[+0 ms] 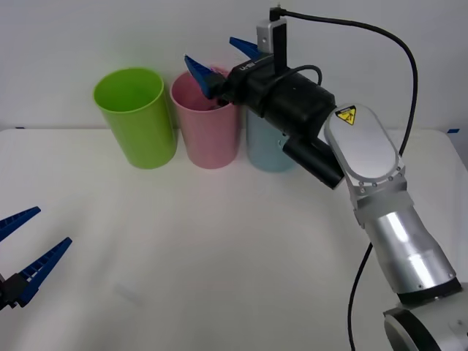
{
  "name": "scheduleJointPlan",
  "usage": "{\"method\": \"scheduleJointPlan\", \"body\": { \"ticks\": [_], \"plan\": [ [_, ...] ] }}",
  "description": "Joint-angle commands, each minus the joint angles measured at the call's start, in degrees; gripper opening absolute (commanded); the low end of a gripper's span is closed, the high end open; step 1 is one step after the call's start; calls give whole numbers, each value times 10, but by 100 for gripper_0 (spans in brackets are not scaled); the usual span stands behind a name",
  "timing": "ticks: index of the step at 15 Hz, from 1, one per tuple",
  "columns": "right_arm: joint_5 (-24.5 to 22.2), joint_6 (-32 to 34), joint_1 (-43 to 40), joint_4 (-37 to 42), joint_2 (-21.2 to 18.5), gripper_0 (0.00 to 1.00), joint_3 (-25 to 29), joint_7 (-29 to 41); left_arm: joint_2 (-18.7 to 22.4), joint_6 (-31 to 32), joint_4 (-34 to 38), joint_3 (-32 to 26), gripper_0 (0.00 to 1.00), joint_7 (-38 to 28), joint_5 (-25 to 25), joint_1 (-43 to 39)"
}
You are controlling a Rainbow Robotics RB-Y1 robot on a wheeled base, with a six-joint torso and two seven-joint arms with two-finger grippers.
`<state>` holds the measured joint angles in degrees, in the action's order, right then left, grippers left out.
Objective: Grasp the object on the table and drop it into the matching bin: aluminum can to the light blue bin, PET bottle to the pink bin.
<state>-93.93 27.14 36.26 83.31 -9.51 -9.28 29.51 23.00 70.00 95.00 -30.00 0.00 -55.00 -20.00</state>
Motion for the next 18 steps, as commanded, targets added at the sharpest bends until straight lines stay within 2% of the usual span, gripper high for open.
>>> {"method": "scheduleJointPlan", "body": {
  "ticks": [1, 6, 10, 11, 15, 18],
  "plan": [
    [30, 0, -68, 90, -42, 100, -32, 0, 0, 0, 0, 0, 100, 0, 0, 0],
    [79, 28, -207, 250, -124, 100, -54, -9, 0, 0, 0, 0, 100, 0, 0, 0],
    [122, 42, -314, 343, -191, 100, -52, -32, 0, 0, 0, 0, 100, 0, 0, 0],
    [136, 48, -336, 356, -201, 100, -47, -57, 0, 0, 0, 0, 100, 0, 0, 0],
    [176, 143, -409, 365, -206, 100, 17, -145, 0, 0, 0, 0, 100, 0, 0, 0],
    [189, 181, -454, 365, -206, 100, 55, -191, 0, 0, 0, 0, 100, 0, 0, 0]
  ]
}}
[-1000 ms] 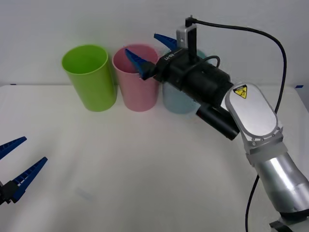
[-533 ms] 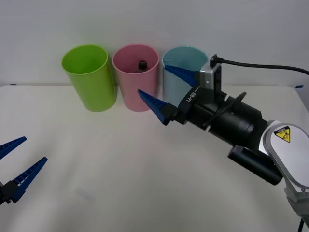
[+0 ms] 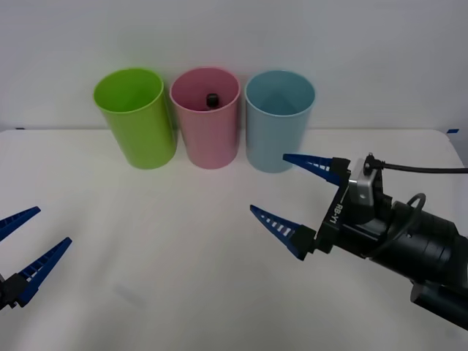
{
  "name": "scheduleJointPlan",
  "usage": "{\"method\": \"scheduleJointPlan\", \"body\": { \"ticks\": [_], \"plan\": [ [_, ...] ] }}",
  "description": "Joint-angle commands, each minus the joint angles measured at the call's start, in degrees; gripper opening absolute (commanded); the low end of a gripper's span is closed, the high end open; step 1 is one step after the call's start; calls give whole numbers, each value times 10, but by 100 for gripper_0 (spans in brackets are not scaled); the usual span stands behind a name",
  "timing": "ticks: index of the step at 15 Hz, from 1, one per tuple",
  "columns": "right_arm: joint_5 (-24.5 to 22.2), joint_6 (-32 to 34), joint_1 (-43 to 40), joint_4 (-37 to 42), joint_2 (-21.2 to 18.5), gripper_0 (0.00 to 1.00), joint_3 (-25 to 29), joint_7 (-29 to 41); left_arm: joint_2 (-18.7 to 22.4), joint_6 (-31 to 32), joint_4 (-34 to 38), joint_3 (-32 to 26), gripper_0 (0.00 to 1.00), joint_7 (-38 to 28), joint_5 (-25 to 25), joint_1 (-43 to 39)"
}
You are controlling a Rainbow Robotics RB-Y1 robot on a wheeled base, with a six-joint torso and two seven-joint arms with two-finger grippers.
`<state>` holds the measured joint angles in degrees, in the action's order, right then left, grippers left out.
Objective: Grasp the object on the table and drop it into the matching bin: aluminum can to the light blue bin, PET bottle to the pink bin.
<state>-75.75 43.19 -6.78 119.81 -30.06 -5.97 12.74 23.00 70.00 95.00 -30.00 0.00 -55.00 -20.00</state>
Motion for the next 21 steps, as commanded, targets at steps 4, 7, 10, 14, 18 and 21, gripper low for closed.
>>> {"method": "scheduleJointPlan", "body": {
  "ticks": [4, 7, 10, 14, 18, 21],
  "plan": [
    [28, 87, -77, -2, 0, 100, 89, -40, 0, 0, 0, 0, 100, 0, 0, 0],
    [54, 155, -97, -37, 0, 100, 143, -61, 0, 0, 0, 0, 100, 0, 0, 0],
    [79, 214, -97, -99, 2, 100, 188, -126, 0, 0, 0, 0, 100, 0, 0, 0],
    [97, 260, -99, -176, 2, 100, 238, -183, 0, 0, 0, 0, 100, 0, 0, 0],
    [101, 278, -117, -236, 2, 100, 284, -201, 0, 0, 0, 0, 100, 0, 0, 0],
    [108, 277, -142, -242, 2, 100, 304, -201, 0, 0, 0, 0, 100, 0, 0, 0]
  ]
}}
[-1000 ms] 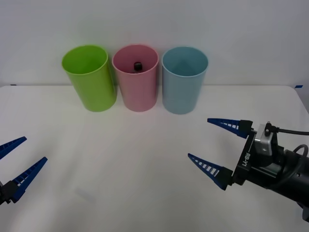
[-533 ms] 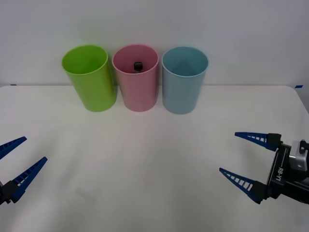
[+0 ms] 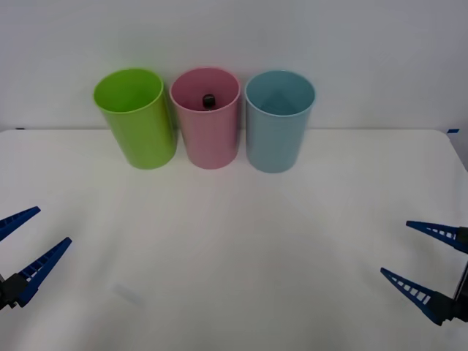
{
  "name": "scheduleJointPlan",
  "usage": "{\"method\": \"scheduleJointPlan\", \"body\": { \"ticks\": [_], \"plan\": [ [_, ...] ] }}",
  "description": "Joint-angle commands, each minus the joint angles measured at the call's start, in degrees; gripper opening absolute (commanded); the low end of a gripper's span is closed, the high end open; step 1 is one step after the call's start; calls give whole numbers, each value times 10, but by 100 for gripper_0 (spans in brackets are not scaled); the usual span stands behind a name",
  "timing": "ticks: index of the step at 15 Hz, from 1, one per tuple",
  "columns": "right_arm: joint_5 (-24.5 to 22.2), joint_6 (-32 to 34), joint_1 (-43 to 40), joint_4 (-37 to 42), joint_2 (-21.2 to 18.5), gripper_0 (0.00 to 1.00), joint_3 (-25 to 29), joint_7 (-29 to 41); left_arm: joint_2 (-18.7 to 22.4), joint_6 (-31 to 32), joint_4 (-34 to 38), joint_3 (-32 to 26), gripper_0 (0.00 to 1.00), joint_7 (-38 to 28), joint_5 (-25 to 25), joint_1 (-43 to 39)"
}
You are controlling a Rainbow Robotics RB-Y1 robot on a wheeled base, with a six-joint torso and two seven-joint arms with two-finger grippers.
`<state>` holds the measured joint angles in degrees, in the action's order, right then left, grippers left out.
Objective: Grasp the object on the table and drop it into the matching bin: aluminum can to the light blue bin, PET bottle to the pink bin.
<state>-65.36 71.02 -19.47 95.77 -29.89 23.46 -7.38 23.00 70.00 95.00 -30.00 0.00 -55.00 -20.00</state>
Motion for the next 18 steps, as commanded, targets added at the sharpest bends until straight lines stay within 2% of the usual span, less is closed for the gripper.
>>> {"method": "scheduleJointPlan", "body": {
  "ticks": [1, 13, 18],
  "plan": [
    [8, 0, -24, -1, 0, 100, 13, -1, 0, 0, 0, 0, 100, 0, 0, 0],
    [26, 14, -101, -3, -3, 100, 41, 1, 0, 0, 0, 0, 100, 0, 0, 0],
    [27, 15, -104, -11, -3, 100, 42, 1, 0, 0, 0, 0, 100, 0, 0, 0]
  ]
}}
